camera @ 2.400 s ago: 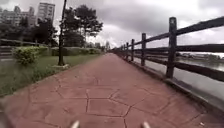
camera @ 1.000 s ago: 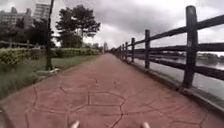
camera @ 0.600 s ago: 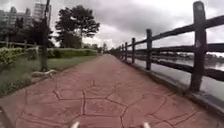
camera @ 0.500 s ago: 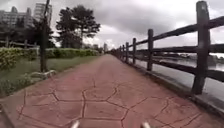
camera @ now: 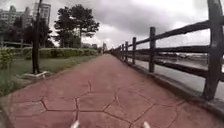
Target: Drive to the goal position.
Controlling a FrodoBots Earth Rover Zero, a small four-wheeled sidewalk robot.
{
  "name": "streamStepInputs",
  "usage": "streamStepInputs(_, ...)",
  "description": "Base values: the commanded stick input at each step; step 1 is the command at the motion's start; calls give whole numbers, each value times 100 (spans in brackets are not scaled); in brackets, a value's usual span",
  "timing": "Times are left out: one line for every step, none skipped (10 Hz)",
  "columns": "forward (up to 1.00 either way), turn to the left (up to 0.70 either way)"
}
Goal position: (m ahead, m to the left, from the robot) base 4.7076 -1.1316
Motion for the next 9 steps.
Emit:
streamStepInputs(50,0)
streamStepInputs(50,0)
streamStepInputs(50,0)
streamStepInputs(50,0)
streamStepInputs(50,0)
streamStepInputs(50,0)
streamStepInputs(50,0)
streamStepInputs(50,0)
streamStepInputs(50,0)
